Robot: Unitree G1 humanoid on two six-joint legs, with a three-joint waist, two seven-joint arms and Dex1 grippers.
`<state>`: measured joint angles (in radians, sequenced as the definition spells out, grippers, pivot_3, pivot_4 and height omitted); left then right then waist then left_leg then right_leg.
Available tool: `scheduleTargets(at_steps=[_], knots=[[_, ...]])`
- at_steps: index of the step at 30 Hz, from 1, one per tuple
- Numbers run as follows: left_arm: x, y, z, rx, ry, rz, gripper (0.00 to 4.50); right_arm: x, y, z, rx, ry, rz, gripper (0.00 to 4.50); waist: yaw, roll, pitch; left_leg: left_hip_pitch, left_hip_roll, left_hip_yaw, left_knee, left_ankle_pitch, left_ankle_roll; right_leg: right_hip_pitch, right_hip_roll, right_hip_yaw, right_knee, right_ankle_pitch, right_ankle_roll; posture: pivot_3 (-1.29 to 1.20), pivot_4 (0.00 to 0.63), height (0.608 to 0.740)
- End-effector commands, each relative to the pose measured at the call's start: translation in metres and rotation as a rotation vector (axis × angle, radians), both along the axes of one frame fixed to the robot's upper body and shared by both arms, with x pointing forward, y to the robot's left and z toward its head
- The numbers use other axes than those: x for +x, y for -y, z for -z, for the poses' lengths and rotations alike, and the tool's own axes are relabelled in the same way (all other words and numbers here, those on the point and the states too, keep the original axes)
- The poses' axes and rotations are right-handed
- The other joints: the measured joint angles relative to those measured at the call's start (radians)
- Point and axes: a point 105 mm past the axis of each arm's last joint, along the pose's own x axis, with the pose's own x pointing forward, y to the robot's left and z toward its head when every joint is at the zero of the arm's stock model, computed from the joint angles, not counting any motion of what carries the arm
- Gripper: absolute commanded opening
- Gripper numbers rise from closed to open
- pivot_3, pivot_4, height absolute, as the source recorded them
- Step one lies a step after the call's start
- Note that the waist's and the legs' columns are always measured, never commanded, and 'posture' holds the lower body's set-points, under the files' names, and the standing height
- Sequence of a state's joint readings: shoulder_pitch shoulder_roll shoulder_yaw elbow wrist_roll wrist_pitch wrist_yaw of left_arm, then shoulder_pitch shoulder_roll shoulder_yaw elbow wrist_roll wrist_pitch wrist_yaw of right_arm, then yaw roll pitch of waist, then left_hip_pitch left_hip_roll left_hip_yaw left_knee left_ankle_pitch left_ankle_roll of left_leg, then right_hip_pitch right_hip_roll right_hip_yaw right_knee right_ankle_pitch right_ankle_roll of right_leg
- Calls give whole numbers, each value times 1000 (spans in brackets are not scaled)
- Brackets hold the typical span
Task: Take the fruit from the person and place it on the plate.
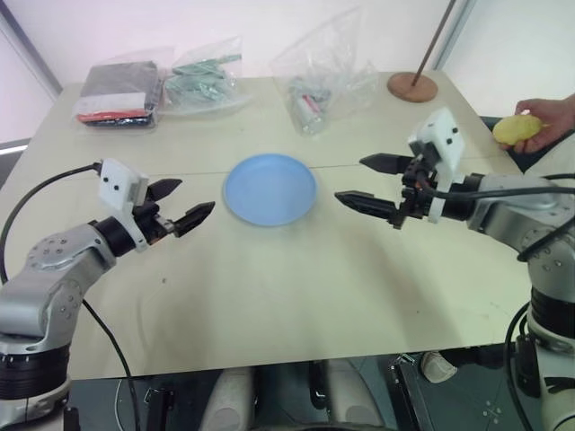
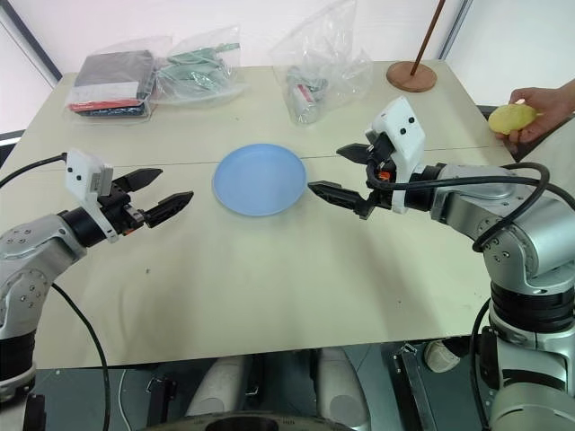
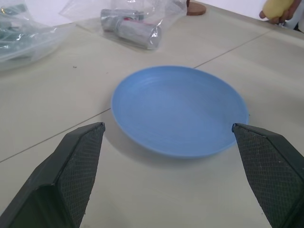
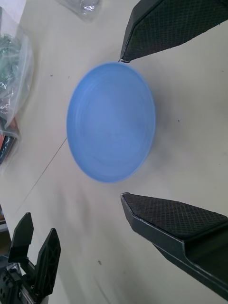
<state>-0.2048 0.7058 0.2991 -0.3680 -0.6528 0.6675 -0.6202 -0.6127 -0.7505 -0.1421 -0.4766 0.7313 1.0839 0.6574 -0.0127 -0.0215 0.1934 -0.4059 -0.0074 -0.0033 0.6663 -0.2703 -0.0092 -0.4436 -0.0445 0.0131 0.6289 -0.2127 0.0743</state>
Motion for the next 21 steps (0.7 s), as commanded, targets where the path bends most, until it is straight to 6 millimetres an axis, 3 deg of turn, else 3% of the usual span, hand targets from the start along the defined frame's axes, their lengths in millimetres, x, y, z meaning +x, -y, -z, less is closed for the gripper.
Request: scheduleTargets(at_steps=[1, 21], knots=[[-9, -2, -17, 13, 65, 14, 4500, -3, 2, -14, 0, 59, -4, 4490, 0, 0, 0, 0, 0, 0, 0, 0, 0, 0, 0, 0, 0, 0, 0, 0, 150, 740], [-9, 0, -23, -22, 75, 17, 4500, -2, 2, -10, 5, 55, 3, 4490, 1, 0, 0, 0, 0, 0, 1, 0, 0, 0, 0, 0, 1, 0, 0, 0, 150, 740]])
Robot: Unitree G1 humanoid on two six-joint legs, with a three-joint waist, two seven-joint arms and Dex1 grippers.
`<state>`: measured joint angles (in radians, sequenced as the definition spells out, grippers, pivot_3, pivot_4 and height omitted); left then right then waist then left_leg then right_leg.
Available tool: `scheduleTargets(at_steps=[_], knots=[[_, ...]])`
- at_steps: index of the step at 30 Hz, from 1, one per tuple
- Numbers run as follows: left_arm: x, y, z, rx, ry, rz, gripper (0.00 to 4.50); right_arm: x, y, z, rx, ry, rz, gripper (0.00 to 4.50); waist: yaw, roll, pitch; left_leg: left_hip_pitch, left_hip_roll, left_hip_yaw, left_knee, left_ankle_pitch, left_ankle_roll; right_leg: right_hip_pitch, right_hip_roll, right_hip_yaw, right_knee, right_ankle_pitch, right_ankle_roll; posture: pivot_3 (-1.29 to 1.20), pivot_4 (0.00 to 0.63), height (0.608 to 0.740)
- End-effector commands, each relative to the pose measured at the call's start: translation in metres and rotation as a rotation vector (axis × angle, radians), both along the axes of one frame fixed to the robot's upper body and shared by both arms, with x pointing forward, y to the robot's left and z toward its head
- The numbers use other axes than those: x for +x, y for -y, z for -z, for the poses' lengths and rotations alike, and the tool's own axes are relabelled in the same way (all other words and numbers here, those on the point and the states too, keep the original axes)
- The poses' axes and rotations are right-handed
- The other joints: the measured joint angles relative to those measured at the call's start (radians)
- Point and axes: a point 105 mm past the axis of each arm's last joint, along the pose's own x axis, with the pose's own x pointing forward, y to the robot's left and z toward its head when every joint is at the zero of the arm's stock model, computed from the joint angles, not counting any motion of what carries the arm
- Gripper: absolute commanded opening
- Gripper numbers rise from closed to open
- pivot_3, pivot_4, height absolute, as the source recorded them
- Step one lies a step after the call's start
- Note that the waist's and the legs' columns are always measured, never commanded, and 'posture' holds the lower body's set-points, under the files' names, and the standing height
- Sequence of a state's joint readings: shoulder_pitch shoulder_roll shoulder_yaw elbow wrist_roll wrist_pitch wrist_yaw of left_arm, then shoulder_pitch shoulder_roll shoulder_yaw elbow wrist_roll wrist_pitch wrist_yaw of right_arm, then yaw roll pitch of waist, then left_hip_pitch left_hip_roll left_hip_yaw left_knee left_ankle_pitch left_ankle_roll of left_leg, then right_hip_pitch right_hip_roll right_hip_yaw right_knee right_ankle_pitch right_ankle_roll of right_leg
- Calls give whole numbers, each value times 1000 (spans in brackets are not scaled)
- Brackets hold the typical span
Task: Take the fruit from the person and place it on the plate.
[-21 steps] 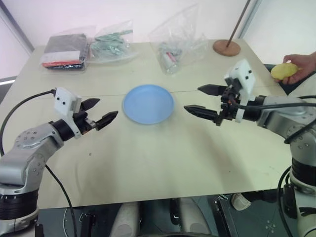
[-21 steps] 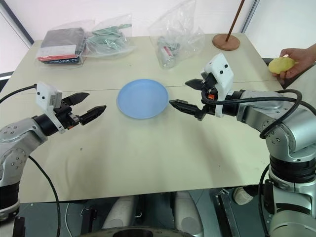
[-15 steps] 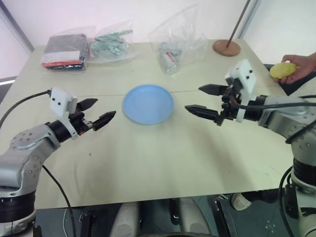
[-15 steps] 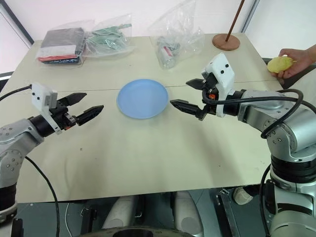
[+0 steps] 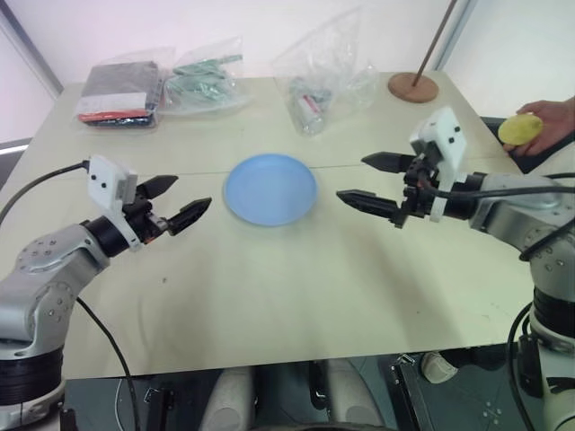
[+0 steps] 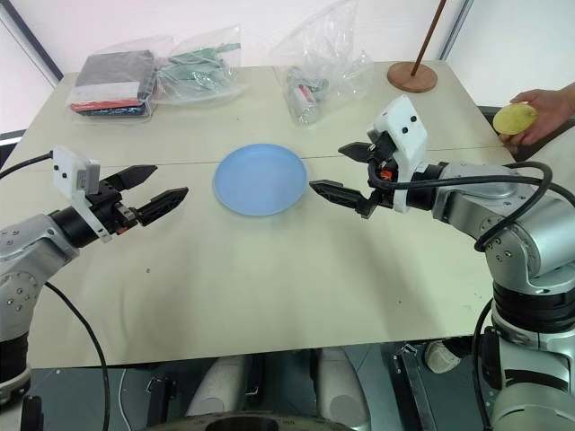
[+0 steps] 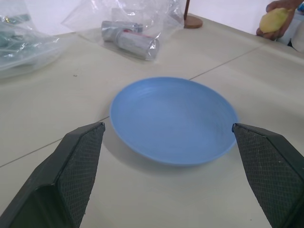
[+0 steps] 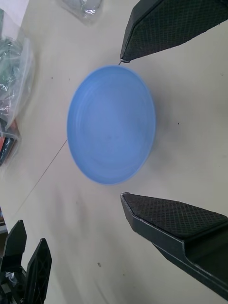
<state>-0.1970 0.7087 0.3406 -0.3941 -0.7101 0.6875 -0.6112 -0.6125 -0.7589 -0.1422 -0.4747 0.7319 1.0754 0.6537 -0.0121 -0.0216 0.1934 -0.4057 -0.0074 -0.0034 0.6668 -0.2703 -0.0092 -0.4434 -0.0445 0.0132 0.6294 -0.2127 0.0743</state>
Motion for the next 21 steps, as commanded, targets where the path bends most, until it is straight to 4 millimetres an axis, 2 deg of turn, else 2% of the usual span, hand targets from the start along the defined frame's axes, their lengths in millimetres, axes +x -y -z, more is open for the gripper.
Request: scheduleTargets(at_steps=[1, 21], knots=[[-3, 1, -13, 18, 59, 9, 4500, -2, 0, -9, 8, 47, -2, 4490, 0, 0, 0, 0, 0, 0, 0, 0, 0, 0, 0, 0, 0, 0, 0, 0, 150, 740], [-1, 0, -12, 33, 57, -3, 4500, -3, 1, -6, 24, 48, 27, 4490, 0, 0, 0, 0, 0, 0, 0, 0, 0, 0, 0, 0, 0, 0, 0, 0, 150, 740]])
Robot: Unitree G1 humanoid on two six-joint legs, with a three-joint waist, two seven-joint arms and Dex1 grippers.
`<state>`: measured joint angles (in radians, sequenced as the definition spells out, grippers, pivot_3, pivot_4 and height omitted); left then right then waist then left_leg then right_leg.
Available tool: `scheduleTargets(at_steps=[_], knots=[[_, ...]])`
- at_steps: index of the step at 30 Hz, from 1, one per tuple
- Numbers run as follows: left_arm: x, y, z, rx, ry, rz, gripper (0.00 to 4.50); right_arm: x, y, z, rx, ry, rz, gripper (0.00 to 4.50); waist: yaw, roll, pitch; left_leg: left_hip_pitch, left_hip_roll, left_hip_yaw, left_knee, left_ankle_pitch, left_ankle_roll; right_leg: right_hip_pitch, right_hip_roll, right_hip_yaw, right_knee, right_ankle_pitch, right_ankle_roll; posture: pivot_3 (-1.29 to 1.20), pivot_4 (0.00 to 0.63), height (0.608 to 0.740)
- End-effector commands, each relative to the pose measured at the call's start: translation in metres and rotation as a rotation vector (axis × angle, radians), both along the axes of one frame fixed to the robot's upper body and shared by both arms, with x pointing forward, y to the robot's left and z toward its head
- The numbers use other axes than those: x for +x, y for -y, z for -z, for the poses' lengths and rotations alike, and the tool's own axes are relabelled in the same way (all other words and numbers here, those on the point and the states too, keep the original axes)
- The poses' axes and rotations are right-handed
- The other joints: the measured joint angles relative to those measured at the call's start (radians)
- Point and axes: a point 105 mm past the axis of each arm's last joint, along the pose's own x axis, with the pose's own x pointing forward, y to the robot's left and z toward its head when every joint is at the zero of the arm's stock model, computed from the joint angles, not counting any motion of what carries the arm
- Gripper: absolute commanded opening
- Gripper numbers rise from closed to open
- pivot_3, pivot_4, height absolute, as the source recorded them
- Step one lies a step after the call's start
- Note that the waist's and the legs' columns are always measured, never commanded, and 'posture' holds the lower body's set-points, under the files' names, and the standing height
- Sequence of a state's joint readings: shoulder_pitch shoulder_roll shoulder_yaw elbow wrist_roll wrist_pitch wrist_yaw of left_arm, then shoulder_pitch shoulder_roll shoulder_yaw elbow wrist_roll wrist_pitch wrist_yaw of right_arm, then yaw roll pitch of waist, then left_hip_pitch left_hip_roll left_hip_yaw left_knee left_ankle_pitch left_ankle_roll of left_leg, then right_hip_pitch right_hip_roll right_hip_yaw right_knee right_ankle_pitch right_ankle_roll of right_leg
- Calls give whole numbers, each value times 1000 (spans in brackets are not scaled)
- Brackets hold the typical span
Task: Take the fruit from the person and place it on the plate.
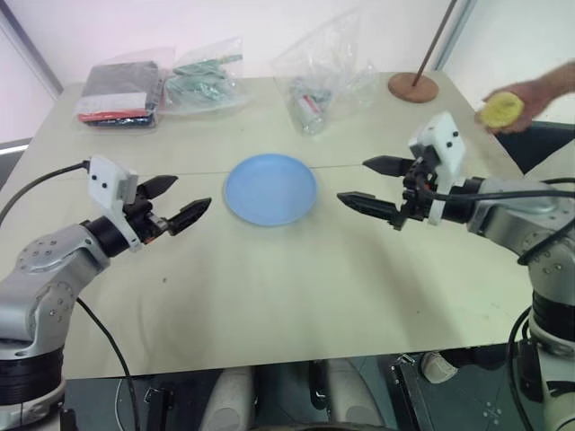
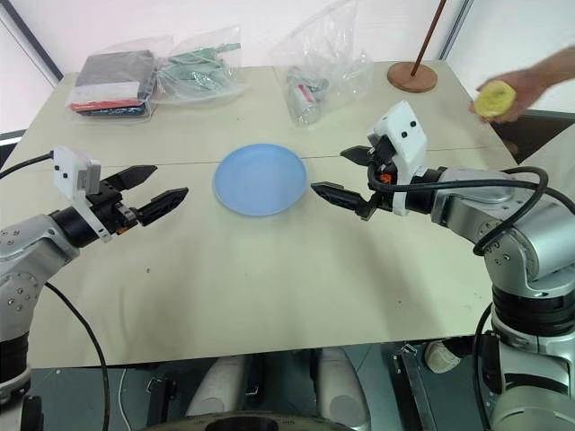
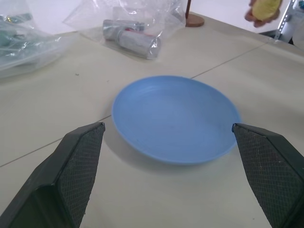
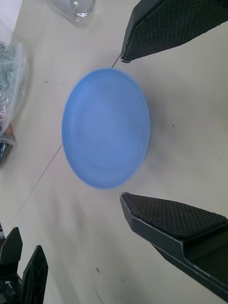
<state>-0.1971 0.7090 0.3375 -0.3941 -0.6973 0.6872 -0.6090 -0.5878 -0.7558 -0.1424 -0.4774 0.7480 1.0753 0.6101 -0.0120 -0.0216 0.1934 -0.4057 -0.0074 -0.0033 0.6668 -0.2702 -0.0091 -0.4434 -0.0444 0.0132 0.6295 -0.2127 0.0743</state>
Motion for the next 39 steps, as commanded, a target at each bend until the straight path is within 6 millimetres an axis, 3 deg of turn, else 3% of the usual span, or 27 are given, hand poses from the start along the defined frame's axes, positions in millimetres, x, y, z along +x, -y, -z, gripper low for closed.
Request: scheduleTargets(at_steps=[1, 10, 16, 21, 24, 30, 35, 39], knots=[[-1, 1, -12, 24, 58, 4, 4500, -4, -1, -12, 17, 67, -1, 4490, 0, 0, 0, 0, 0, 0, 0, 0, 0, 0, 0, 0, 0, 0, 0, 0, 150, 740], [0, 1, -10, 26, 58, -3, 4500, 0, 0, -15, 36, 70, 26, 4490, 0, 0, 0, 0, 0, 0, 0, 0, 0, 0, 0, 0, 0, 0, 0, 0, 150, 740], [2, 2, -10, 27, 61, -7, 4500, 19, -5, -32, 162, 41, 111, 4490, -4, 0, 0, 1, 0, 1, 0, 0, 0, 0, 0, 1, 1, 0, 0, 0, 150, 740], [6, 5, -10, 24, 67, -5, 4500, 35, -31, -71, 360, 51, 93, 4490, -4, 0, 0, 1, 0, 0, 0, 0, 0, 0, 0, 1, 1, 0, 0, 0, 150, 740], [9, 6, -11, 22, 75, -7, 4500, 36, -53, -79, 396, 53, 47, 4490, -4, 0, 0, 1, 0, 0, 0, 0, 0, 0, 0, 1, 1, 0, 0, 0, 150, 740], [13, 5, -17, 18, 108, -40, 4500, 45, -72, -70, 360, 73, 52, 4490, -2, 0, 0, 0, -1, 0, 0, 0, 0, 0, -2, 1, 1, 0, 0, 0, 150, 740], [19, 9, -40, -18, 193, -83, 4500, 42, -60, -28, 131, 139, 78, 4490, 3, -1, -1, 0, -2, -1, 0, 0, 0, 0, -2, 0, 1, 0, 0, 0, 150, 740], [28, 19, -66, -45, 267, -80, 4500, 31, -51, -22, 142, 116, 55, 4490, -2, -1, -1, -1, -2, -1, 0, 0, 0, 0, -2, 0, 1, 1, 0, 0, 150, 740]])
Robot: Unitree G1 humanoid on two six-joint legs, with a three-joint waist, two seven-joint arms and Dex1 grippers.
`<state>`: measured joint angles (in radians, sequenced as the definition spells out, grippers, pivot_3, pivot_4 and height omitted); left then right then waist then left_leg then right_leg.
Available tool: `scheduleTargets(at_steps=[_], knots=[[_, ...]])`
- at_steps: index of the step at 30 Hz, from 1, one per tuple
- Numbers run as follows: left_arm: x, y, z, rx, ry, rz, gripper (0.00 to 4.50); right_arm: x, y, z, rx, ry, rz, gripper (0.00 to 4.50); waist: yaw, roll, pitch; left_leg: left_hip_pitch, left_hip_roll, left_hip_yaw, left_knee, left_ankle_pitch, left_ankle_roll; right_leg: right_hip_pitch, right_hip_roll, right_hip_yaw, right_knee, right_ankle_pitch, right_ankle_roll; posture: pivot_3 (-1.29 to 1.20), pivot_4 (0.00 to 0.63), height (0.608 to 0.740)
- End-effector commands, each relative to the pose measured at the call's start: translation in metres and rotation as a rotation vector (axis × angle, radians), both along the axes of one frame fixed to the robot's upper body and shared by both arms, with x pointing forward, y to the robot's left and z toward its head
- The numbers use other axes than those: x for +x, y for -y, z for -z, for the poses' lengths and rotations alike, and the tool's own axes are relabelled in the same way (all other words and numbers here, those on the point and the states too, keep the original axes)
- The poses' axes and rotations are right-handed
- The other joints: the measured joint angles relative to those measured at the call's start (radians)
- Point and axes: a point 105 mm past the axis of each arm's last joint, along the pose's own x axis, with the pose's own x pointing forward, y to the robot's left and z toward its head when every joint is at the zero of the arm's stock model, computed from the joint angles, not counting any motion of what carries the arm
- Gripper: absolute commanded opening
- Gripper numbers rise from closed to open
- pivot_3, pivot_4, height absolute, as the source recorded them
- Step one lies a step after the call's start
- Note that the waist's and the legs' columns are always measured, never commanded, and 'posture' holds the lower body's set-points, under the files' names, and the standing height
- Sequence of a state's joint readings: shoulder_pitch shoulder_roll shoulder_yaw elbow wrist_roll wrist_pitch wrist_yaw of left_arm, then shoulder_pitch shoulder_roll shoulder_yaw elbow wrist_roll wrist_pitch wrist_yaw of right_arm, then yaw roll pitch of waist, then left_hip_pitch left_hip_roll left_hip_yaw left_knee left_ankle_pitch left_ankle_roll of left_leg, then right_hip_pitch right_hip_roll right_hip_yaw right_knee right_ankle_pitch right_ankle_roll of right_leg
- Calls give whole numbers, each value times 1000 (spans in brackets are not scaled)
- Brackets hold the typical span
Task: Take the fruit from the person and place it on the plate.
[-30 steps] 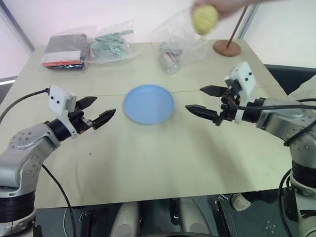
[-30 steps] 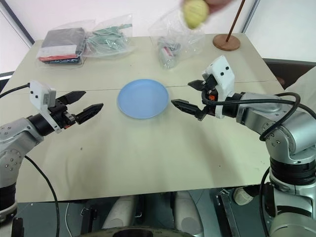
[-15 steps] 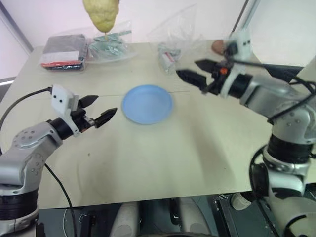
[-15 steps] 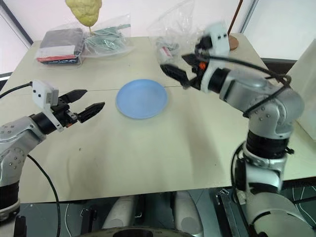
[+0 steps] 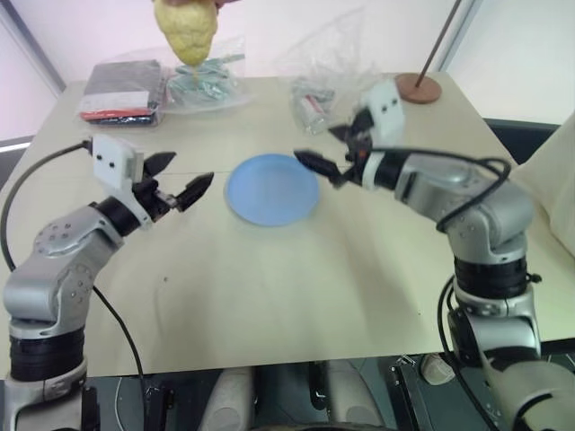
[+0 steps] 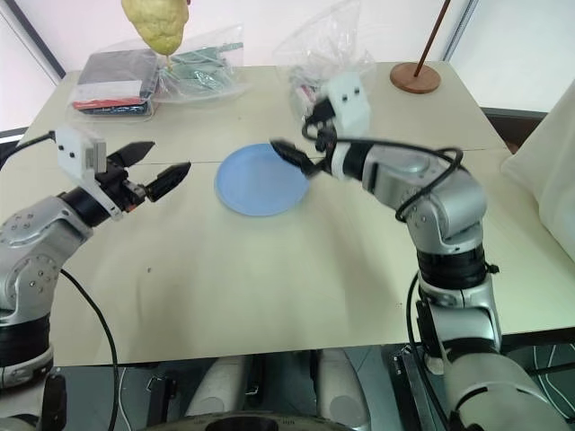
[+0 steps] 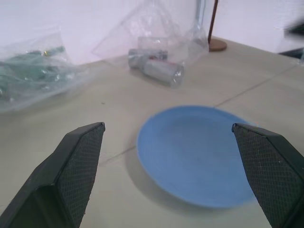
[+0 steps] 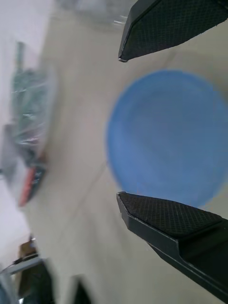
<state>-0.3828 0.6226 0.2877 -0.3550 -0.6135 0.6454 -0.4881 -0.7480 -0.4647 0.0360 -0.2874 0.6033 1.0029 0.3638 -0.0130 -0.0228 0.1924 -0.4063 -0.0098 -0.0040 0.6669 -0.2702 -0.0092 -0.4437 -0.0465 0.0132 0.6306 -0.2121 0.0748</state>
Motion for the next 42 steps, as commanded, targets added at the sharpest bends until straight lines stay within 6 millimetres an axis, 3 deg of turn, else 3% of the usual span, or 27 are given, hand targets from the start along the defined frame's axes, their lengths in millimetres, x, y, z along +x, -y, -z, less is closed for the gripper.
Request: scheduleTargets(at_steps=[1, 9, 22, 35, 38, 40, 42], knots=[[5, 10, -38, -10, 125, 4, 4500, -19, 3, -29, 26, 108, -54, 4490, -1, 0, 0, 0, 0, 0, 0, 0, 0, 0, 1, 0, 0, 0, 0, 0, 150, 740], [26, 21, -73, -16, 217, 0, 4500, -25, 12, -27, 14, 110, -33, 4490, -2, 0, 0, 2, 1, 0, 0, 0, 0, 1, 2, 0, 1, 0, 0, 0, 150, 740], [50, 11, -92, -51, 284, -104, 4500, -29, 12, -29, 25, 126, -26, 4490, 1, 0, 0, 1, 1, 0, 0, 0, 0, 0, 2, 0, 0, 0, 0, 0, 150, 740], [58, 9, -99, -82, 317, -149, 4500, -28, 12, -29, 20, 131, -23, 4490, 1, 0, 0, 1, 0, 0, 0, 0, 0, 0, 1, 0, 0, 0, 1, 0, 150, 740], [58, 7, -100, -87, 325, -156, 3741, -27, 13, -29, 18, 130, -23, 4500, 1, 0, 0, 1, 0, 0, 0, 0, 0, 0, 1, 0, 0, 0, 1, 0, 150, 740], [58, 7, -101, -88, 328, -158, 2724, -27, 12, -28, 18, 130, -23, 4500, 0, 0, 0, 1, 0, 0, 0, 0, 0, 0, 1, 0, 0, 0, 1, 0, 150, 740], [57, 7, -101, -89, 330, -158, 2013, -27, 12, -28, 17, 131, -22, 4500, 0, 0, 0, 1, 0, 0, 0, 0, 0, 0, 1, 0, 1, 0, 1, 0, 150, 740]])
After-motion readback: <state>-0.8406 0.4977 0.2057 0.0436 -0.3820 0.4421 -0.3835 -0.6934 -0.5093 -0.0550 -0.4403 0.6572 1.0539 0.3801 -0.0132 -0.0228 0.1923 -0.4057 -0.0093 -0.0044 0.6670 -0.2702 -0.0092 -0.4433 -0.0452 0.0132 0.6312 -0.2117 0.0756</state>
